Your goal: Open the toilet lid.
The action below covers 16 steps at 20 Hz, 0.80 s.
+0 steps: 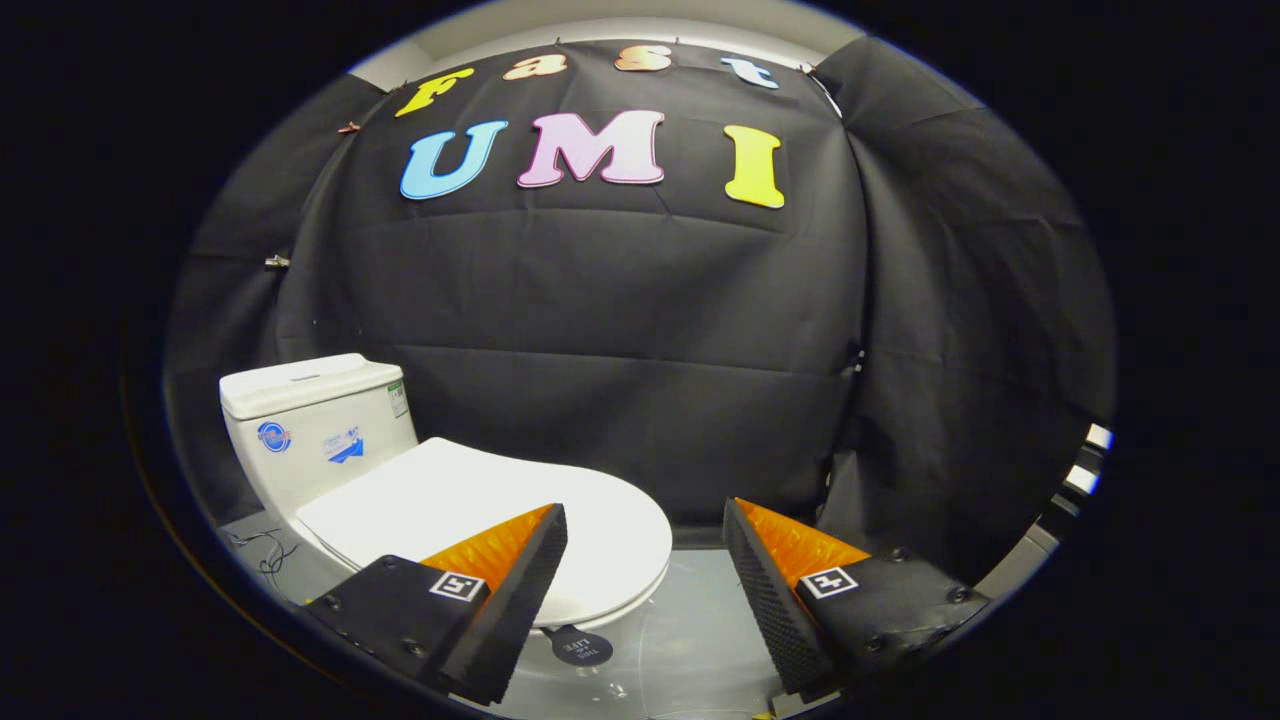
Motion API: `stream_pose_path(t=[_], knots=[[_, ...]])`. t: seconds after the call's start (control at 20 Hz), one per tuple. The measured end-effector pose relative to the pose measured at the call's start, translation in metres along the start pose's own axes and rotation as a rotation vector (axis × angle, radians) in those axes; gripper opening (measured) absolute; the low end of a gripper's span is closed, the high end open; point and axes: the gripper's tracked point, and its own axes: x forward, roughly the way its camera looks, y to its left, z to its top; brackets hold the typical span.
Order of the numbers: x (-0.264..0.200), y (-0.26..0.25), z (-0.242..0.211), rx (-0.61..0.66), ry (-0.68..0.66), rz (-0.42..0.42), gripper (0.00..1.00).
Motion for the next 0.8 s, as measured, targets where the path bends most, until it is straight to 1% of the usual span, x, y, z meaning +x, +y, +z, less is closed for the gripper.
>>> stream_pose_path(t=[0.3,0.5,0.65,0.8], knots=[[0.001,0.007,0.029,-0.036,-0.039,0.001,0.98],[0.002,0.009,0.039,0.02,-0.032,0.015,0.98],[0.005,-0.001,0.026,0.049,-0.005,-0.001,0.98],[0.009,-0.004,0.005,0.061,0.038,0.006,0.98]])
